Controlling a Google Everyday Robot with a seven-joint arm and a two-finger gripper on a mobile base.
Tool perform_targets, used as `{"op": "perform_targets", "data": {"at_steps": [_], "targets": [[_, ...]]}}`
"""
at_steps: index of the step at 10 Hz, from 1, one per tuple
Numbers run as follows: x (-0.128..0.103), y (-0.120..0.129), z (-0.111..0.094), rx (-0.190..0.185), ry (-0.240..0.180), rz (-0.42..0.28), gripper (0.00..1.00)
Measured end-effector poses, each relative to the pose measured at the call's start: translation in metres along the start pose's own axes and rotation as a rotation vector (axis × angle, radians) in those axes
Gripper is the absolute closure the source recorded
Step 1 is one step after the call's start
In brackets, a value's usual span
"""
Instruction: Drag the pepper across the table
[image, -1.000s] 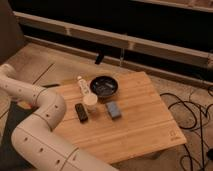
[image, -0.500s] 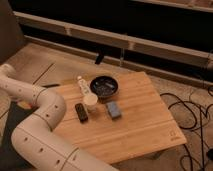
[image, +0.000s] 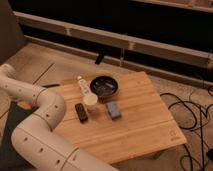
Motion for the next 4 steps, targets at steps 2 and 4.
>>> {"op": "perform_targets", "data": {"at_steps": [2,4], "targets": [[0.0000,0.0000,0.0000,0.000,0.000,0.000,0.20],[0.0000,0.0000,0.0000,0.000,0.000,0.000,0.20]]}}
